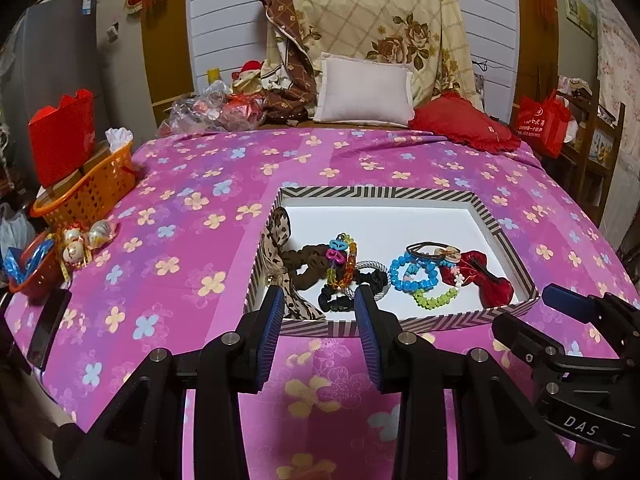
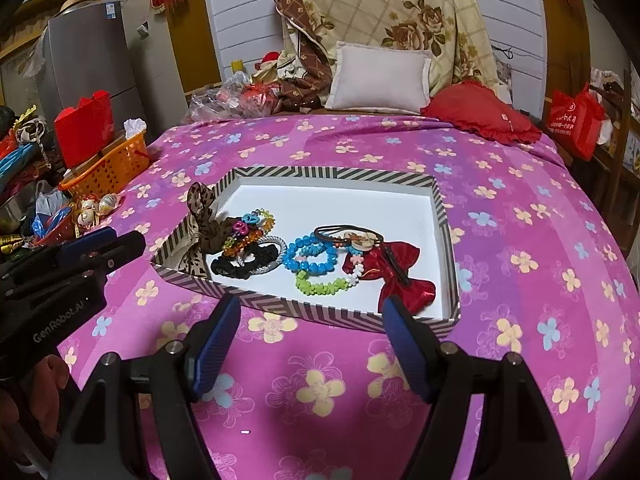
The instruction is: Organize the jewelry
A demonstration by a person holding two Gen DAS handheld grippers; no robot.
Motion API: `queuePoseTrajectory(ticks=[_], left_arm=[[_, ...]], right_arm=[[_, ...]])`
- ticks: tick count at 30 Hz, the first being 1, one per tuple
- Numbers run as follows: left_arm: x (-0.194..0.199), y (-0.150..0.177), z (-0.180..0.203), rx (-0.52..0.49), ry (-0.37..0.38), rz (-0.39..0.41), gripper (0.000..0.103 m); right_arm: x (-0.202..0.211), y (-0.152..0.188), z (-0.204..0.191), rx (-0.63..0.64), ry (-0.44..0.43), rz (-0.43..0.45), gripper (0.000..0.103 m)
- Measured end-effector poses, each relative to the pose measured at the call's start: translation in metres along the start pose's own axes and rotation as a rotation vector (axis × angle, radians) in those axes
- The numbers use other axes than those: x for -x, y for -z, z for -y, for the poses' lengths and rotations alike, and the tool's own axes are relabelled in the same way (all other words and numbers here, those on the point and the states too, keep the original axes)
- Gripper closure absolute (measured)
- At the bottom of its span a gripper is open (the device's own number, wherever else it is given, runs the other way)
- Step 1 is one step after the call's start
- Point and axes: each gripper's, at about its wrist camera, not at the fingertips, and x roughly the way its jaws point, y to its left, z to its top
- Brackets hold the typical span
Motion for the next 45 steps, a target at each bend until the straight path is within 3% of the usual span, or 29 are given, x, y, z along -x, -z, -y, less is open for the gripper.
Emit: queuePoseTrajectory(ticks=[45], left_arm=[[0.0077,-0.0018,-0.002,-0.004,0.001,0.005,0.07]], right_arm=[[-0.0012,0.0027,-0.0042,0.007,0.001,-0.011,0.026]])
